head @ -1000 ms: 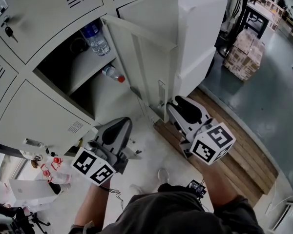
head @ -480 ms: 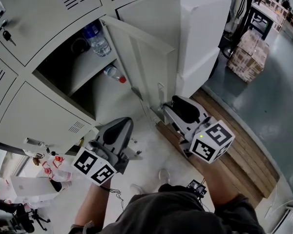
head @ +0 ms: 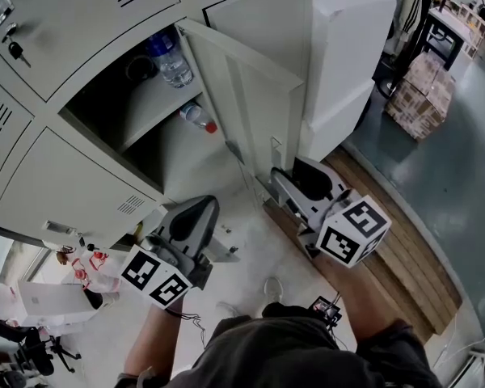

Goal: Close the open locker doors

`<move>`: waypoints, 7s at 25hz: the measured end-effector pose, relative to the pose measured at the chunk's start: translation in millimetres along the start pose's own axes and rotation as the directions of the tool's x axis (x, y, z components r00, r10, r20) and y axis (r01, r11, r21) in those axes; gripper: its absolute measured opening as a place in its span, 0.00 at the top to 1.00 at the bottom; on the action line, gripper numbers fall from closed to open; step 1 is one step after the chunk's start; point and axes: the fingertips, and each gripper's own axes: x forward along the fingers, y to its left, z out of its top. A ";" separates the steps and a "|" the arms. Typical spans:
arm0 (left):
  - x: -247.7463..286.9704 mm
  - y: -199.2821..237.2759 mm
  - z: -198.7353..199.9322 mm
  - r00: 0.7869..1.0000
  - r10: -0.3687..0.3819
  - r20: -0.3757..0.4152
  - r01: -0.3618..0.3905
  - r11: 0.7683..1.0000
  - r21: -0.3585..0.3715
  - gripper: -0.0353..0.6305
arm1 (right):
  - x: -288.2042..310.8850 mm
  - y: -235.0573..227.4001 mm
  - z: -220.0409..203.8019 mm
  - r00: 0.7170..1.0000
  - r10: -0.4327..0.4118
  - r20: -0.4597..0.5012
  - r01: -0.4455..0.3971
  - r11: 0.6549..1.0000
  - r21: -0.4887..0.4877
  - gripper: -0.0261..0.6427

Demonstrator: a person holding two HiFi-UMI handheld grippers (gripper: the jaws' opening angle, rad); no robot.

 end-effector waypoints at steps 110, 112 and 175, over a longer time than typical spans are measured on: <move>-190.3 169.3 44.2 0.979 0.163 0.124 -0.157 0.986 -0.060 0.94 | 198.7 176.5 -59.5 0.964 0.216 -0.153 -0.224 0.974 -0.036 0.76; -190.7 169.7 45.1 0.978 0.163 0.126 -0.157 0.986 -0.060 0.94 | 201.7 176.9 -59.6 0.964 0.218 -0.153 -0.226 0.973 -0.035 0.76; -182.2 188.1 39.5 0.967 0.227 0.114 -0.218 0.972 -0.090 0.94 | 270.4 173.4 -62.6 0.941 0.301 -0.152 -0.306 0.952 -0.010 0.81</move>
